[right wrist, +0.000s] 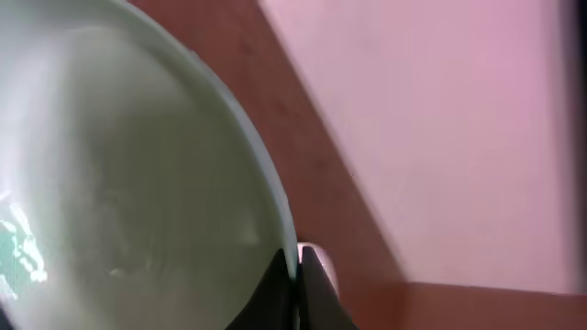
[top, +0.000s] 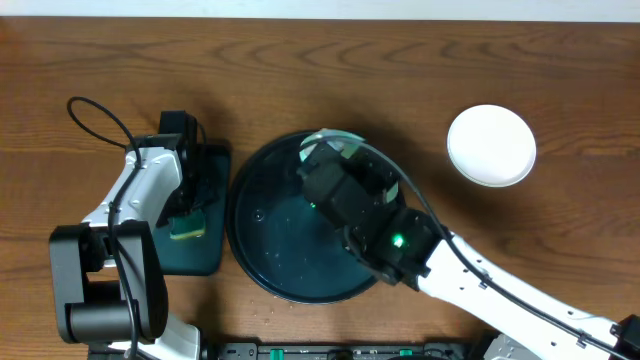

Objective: Clean dirty plates on tray and stack at the side
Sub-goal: 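Carry the plate toward the stack with the right gripper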

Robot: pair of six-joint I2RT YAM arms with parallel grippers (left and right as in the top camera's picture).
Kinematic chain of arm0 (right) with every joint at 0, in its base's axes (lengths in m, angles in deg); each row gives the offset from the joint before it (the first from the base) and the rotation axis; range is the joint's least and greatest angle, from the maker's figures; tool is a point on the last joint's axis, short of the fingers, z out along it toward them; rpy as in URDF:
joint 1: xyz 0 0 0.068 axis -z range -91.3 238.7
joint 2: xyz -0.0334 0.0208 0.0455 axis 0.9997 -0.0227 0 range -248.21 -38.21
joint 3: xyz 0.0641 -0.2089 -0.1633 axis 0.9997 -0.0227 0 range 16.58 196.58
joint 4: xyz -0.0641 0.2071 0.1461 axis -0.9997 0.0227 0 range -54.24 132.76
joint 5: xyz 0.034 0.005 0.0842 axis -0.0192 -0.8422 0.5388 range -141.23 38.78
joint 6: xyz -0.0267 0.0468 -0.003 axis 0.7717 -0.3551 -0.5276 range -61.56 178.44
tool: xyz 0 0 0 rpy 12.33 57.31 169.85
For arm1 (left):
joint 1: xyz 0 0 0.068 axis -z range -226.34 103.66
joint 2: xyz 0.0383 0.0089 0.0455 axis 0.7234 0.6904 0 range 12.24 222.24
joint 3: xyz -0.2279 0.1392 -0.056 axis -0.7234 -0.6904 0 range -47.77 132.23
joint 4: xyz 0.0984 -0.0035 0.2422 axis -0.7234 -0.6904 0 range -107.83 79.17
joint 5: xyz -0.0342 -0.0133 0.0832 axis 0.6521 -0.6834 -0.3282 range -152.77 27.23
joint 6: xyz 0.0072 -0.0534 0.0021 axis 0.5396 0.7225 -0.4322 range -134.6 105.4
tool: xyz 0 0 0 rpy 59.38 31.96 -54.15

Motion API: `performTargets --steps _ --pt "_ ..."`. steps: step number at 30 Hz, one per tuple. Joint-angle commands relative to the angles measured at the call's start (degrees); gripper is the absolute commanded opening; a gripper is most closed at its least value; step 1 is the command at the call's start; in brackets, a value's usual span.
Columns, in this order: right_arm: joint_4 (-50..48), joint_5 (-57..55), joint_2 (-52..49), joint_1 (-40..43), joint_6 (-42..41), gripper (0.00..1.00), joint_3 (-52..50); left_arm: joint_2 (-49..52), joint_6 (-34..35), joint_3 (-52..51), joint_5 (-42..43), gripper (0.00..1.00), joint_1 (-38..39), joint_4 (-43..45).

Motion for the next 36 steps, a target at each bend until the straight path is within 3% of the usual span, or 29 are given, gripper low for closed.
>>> performTargets --steps 1,10,20,28,36 --pt "-2.8 -12.5 1.3 -3.6 11.9 0.01 1.4 0.0 -0.1 -0.6 0.3 0.78 -0.1 -0.3" --pt "-10.9 -20.5 1.3 -9.6 23.8 0.01 1.4 0.0 -0.2 -0.6 0.3 0.78 -0.1 -0.3" --pt "-12.7 -22.4 1.3 -10.8 27.8 0.01 1.4 0.0 -0.2 -0.6 0.3 0.78 -0.1 -0.3" --pt "-12.8 -22.3 1.3 -10.8 27.6 0.01 1.4 0.0 -0.1 -0.6 0.3 0.78 -0.1 -0.3" --pt "-12.5 -16.6 0.6 -8.8 19.3 0.01 1.4 0.0 -0.2 -0.6 0.3 0.78 -0.1 -0.3"
